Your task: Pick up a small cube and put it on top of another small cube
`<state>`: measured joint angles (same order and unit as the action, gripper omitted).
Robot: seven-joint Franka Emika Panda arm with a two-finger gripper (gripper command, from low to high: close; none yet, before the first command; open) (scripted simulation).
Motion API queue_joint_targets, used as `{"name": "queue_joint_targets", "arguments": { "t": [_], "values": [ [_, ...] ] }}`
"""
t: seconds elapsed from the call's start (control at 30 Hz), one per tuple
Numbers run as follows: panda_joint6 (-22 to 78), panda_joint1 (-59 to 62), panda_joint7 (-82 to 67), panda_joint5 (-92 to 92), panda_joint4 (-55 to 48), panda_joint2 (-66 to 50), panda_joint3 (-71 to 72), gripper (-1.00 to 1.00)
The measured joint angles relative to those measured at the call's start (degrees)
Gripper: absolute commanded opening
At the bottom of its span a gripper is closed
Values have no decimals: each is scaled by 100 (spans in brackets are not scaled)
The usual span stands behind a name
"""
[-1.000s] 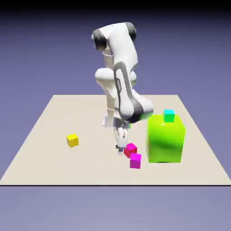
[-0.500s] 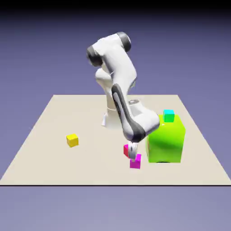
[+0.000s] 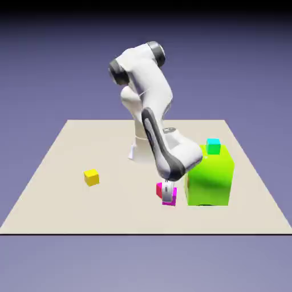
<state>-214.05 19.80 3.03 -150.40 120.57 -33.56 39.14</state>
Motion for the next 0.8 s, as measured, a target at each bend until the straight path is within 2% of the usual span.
{"name": "queue_joint_targets", "arguments": {
  "t": [0.1, 0.8],
  "values": [
    [-32, -56, -392, -428, -30, 203, -120, -100],
    [2893, -86, 4796, 4805, 2058, 2514, -136, -100]
  ]
}}
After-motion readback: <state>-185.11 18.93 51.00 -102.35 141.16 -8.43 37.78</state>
